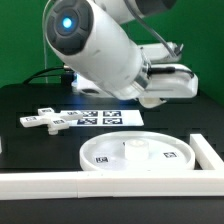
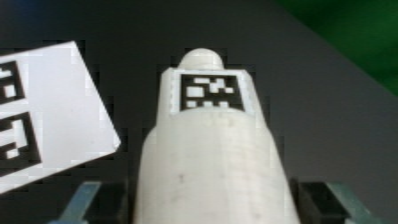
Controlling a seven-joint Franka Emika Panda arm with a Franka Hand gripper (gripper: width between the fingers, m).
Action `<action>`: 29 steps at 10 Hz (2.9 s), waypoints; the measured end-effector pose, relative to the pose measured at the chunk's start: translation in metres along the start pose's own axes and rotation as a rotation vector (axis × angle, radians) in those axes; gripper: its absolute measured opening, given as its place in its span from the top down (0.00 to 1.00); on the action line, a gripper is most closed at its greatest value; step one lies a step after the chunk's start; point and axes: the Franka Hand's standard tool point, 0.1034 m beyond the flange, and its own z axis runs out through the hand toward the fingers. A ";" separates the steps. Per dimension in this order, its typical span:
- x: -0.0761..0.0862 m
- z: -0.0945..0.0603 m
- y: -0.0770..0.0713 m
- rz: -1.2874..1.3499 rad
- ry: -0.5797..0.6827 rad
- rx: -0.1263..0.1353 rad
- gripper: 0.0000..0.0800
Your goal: Assemble round table
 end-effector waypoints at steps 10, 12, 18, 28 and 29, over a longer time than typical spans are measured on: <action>0.017 -0.067 -0.014 -0.287 0.536 -0.027 0.49; 0.021 -0.071 -0.013 -0.286 0.680 -0.026 0.49; 0.022 -0.114 -0.015 -0.455 1.111 -0.133 0.49; 0.023 -0.098 -0.025 -0.598 1.243 -0.273 0.49; 0.023 -0.097 -0.026 -0.608 1.242 -0.281 0.49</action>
Offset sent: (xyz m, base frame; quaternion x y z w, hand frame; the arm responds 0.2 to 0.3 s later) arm 0.0000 0.0000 0.0000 0.0000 0.1296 0.0000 0.9916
